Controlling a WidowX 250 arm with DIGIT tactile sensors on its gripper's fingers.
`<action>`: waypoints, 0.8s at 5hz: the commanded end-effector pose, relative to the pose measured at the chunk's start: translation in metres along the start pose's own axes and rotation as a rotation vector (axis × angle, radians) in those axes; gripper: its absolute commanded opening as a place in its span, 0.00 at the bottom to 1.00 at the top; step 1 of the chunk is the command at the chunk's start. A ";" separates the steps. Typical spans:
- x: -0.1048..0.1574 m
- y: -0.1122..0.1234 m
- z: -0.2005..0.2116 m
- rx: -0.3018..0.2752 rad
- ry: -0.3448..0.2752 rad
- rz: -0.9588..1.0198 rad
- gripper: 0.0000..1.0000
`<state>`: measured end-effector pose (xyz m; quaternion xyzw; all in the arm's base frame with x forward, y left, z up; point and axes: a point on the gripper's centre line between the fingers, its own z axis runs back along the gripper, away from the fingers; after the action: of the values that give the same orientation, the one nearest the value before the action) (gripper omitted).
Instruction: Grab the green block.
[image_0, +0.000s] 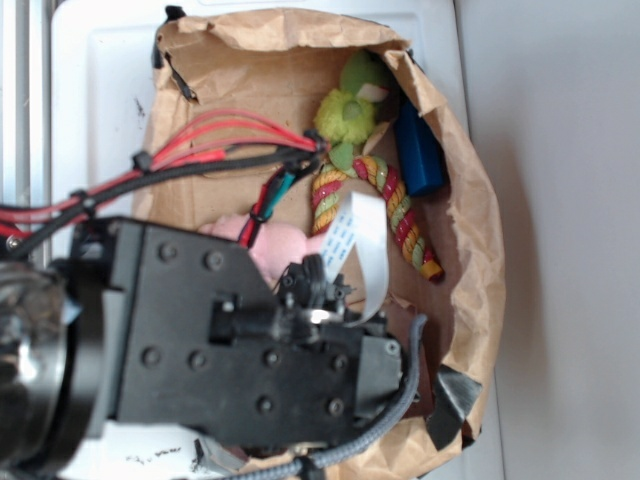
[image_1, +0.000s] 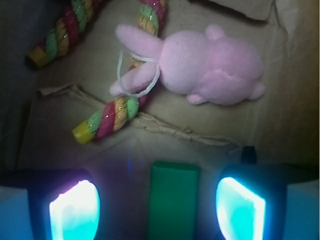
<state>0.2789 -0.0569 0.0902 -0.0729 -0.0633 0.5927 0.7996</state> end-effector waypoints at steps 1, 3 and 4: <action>-0.005 -0.002 0.015 -0.044 -0.015 -0.028 1.00; -0.020 -0.004 0.015 -0.039 0.019 -0.166 1.00; -0.020 -0.004 0.015 -0.039 0.019 -0.166 1.00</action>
<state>0.2751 -0.0751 0.0886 -0.0676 -0.0567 0.5370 0.8390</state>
